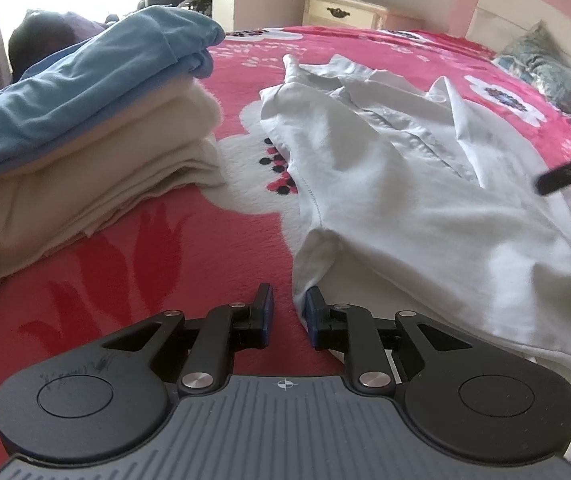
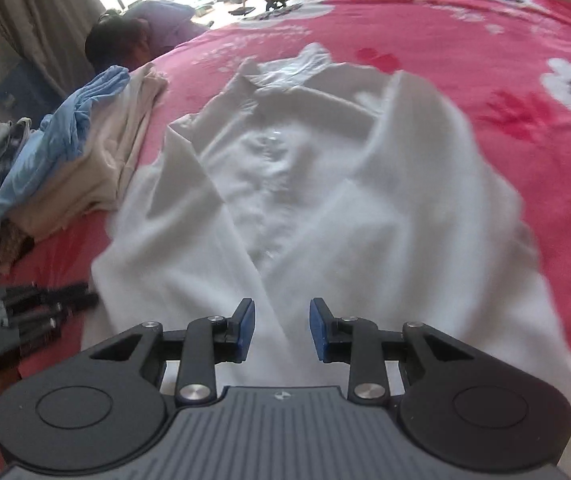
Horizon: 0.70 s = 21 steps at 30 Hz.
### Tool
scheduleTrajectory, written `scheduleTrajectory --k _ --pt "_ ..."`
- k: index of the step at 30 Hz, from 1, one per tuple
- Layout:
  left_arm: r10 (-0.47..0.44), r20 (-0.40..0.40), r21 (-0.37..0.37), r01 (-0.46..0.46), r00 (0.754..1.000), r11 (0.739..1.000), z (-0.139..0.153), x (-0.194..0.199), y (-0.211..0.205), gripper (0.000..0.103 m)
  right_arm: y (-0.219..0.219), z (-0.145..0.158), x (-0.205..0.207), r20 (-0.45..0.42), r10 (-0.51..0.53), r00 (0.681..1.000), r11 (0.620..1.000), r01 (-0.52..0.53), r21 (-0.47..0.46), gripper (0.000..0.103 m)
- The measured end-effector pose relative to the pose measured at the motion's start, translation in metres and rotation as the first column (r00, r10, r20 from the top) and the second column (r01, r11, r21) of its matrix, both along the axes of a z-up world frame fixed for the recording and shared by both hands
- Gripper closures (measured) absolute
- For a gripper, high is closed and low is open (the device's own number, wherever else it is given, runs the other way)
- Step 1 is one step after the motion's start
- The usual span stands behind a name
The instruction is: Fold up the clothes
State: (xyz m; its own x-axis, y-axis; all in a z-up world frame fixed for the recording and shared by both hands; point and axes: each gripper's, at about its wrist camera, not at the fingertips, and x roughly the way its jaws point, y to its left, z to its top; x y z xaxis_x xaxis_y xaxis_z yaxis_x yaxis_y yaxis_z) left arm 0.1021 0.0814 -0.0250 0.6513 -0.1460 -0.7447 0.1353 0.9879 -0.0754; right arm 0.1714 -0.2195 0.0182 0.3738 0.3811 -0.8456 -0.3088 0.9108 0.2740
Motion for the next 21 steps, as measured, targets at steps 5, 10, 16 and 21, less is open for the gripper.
scheduleTrajectory --k 5,10,16,21 --pt "0.012 0.006 -0.010 -0.012 1.000 1.000 -0.001 -0.003 0.004 0.084 0.021 -0.024 0.014 -0.052 0.057 0.997 0.995 -0.061 -0.075 0.076" --pt "0.019 0.014 -0.025 -0.019 1.000 1.000 -0.003 -0.005 0.007 0.084 0.031 -0.014 0.006 0.016 0.116 0.993 0.979 -0.111 -0.172 0.103" --pt "0.036 0.025 -0.024 -0.035 0.999 0.999 -0.004 -0.008 0.005 0.084 0.049 0.005 0.004 0.182 0.176 0.967 0.955 -0.122 -0.272 0.103" --pt "0.032 0.029 -0.008 -0.032 0.999 0.999 -0.005 -0.008 0.004 0.084 0.056 -0.017 0.022 0.185 0.163 0.969 0.942 -0.097 -0.321 0.100"
